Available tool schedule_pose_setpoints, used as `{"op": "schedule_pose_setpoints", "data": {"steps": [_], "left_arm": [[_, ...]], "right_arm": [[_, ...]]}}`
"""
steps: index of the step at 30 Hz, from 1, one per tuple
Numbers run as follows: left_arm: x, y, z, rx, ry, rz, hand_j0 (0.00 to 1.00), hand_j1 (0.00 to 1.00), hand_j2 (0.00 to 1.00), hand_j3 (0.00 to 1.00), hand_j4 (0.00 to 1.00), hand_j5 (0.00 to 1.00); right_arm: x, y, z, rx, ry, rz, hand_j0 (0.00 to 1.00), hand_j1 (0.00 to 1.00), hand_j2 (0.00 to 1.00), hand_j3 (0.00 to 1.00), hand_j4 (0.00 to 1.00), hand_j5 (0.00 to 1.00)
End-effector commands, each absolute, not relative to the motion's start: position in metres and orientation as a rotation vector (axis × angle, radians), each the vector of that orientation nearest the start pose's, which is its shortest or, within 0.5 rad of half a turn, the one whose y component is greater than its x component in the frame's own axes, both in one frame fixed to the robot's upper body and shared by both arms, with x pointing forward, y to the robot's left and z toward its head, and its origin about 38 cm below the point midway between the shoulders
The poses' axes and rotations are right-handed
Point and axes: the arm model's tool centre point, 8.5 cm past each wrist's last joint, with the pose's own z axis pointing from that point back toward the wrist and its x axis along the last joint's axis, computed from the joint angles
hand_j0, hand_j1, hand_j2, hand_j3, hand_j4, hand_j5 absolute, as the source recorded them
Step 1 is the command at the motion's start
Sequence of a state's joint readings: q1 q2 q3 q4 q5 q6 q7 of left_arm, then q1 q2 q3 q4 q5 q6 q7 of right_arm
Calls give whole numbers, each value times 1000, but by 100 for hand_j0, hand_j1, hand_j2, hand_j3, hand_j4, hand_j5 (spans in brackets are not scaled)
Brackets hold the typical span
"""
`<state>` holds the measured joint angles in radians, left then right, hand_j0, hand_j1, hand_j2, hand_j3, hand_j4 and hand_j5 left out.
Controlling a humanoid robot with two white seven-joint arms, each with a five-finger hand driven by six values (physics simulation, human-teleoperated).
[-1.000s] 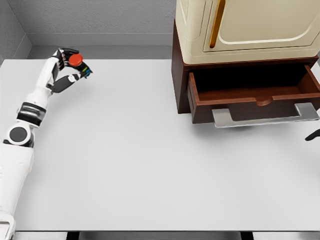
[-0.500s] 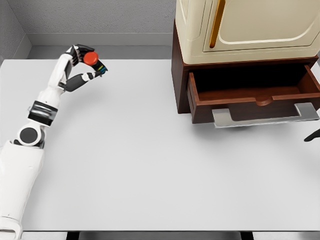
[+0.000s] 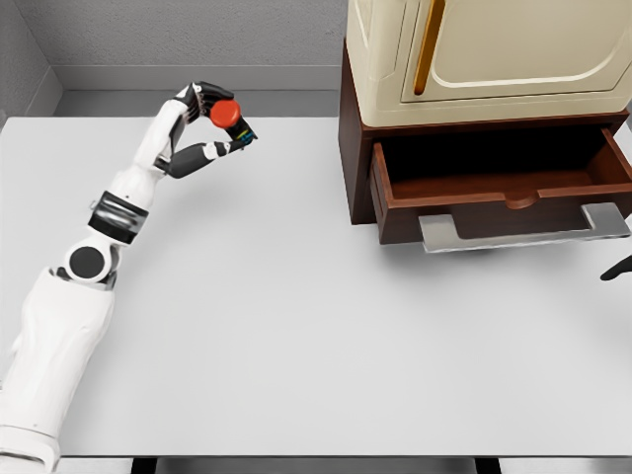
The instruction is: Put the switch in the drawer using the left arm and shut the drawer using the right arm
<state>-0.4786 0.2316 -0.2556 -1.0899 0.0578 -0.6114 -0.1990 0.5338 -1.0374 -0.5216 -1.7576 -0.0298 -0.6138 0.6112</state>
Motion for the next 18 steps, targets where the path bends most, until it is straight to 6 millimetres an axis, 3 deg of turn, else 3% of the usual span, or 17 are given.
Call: {"op": "schedule_pose_setpoints", "data": {"steps": [1,18], "left_arm": [[475,227,153,-71,-2070,-649,38,38,38,38,38,38],[471,175,164,-192,-2125,-668,38,38,38,38,38,38]], "right_arm": [[261,-468,250,-384,-1369,1634,71,71,71,71,71,71],[261,-468,250,-384,-1369,1634,71,71,71,71,71,71]]}}
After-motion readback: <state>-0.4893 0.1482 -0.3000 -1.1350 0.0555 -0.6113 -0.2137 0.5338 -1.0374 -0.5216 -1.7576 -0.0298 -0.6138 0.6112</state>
